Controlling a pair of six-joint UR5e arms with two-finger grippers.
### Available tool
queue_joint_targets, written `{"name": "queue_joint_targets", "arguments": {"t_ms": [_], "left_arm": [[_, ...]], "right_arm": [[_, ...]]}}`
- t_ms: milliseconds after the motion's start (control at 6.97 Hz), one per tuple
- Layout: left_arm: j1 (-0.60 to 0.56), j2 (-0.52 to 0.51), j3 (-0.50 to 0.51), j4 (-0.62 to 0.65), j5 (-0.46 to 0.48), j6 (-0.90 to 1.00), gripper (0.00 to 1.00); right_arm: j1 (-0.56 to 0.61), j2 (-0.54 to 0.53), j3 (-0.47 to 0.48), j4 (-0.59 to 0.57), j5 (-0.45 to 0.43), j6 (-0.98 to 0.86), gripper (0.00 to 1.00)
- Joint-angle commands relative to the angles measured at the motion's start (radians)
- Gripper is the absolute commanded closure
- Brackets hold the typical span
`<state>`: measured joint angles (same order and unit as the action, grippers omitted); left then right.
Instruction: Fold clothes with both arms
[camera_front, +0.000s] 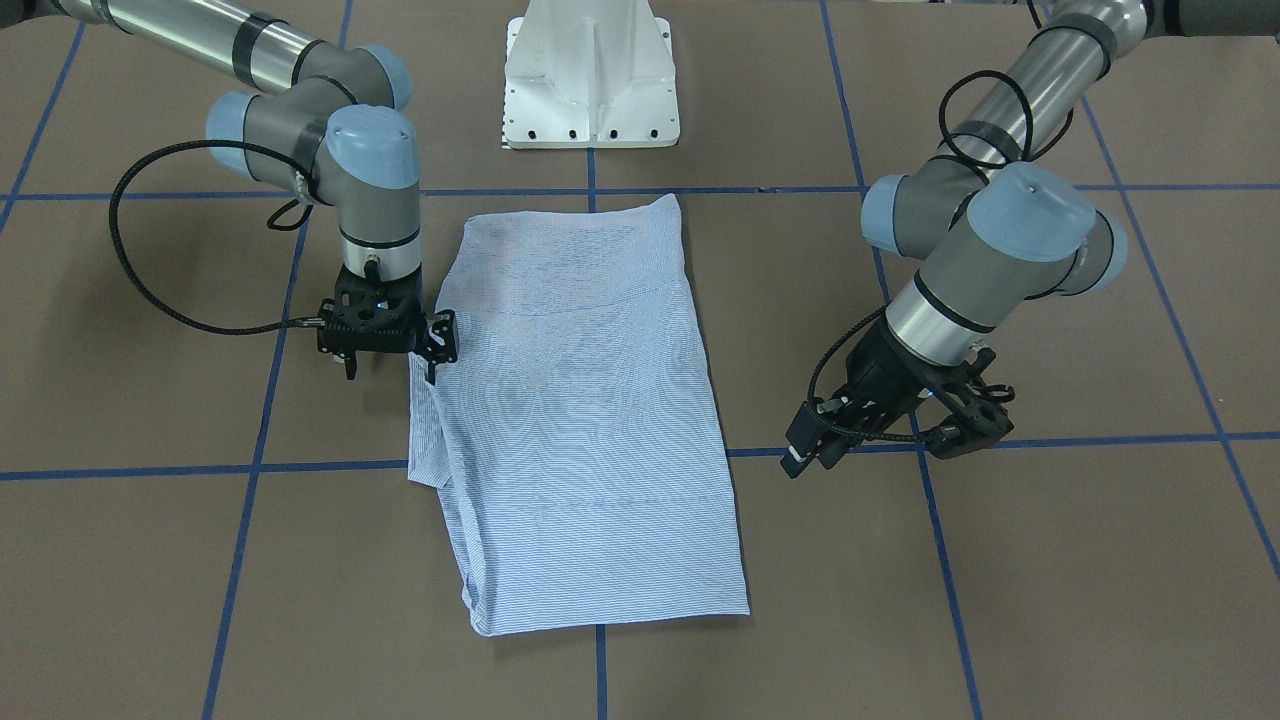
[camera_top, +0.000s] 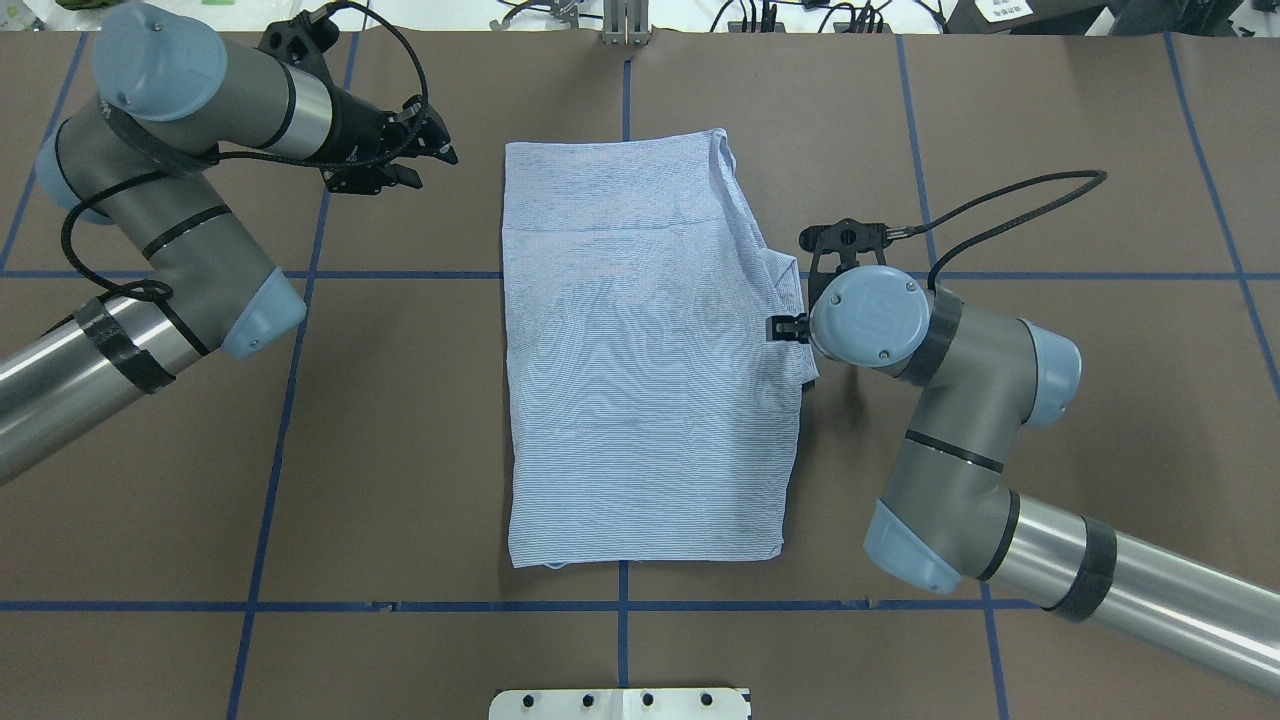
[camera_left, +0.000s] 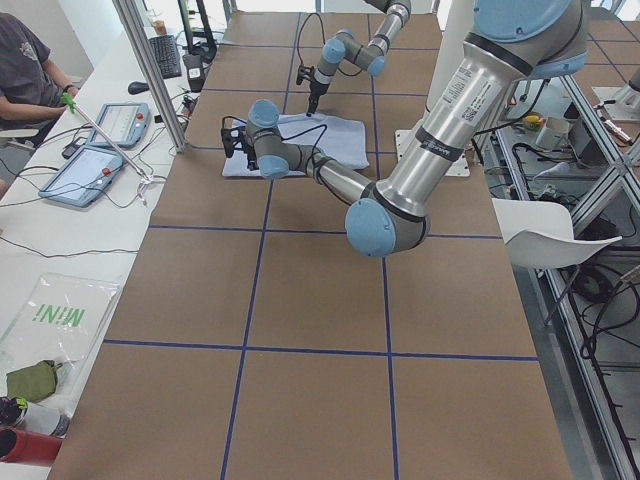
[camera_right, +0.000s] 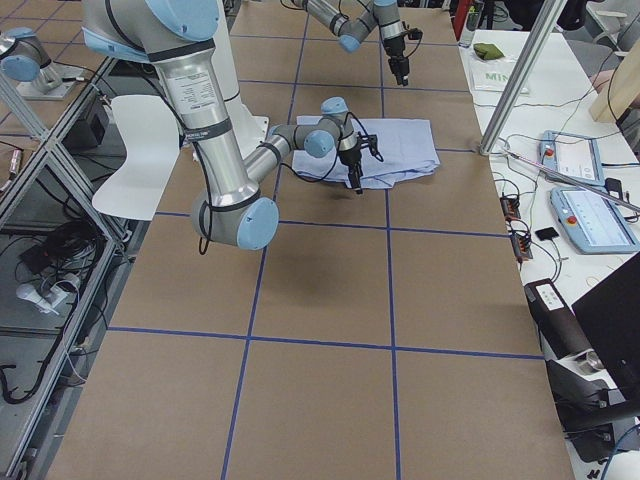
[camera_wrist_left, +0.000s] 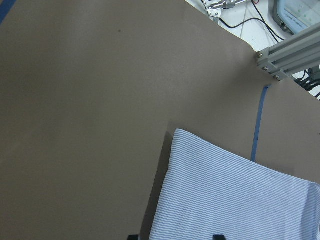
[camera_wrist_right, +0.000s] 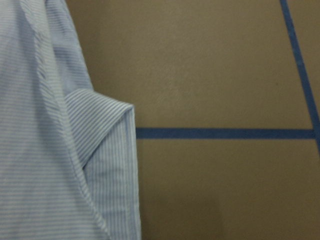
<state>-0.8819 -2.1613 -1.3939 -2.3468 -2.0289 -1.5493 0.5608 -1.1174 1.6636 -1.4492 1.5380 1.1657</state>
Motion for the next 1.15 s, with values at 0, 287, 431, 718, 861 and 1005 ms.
{"name": "queue_joint_targets", "arguments": {"t_ms": [0,287,431,718,861,1005], "left_arm": [[-0.002,0.0,-0.046,0.067,-0.001,0.0,0.42],[-0.003,0.0,-0.063,0.075,-0.001,0.0,0.42],[-0.005,0.0,-0.063,0.073,-0.001,0.0,0.42],[-0.005,0.003,-0.063,0.073,-0.001,0.0,0.41],[-0.009,0.003,-0.063,0.073,0.001,0.006,0.42],[-0.009,0.004,-0.062,0.073,0.001,0.006,0.42]], "right_arm": [[0.1,-0.024,-0.034,0.071,0.067,-0.12,0.0],[0.09,-0.019,0.028,0.084,0.108,0.05,0.0],[0.07,-0.036,0.097,0.082,0.119,0.172,0.0],[0.01,-0.091,0.238,0.082,0.177,0.572,0.0],[-0.04,-0.122,0.302,0.082,0.177,0.777,0.0],[-0.115,-0.142,0.32,0.082,0.162,0.957,0.0]]}}
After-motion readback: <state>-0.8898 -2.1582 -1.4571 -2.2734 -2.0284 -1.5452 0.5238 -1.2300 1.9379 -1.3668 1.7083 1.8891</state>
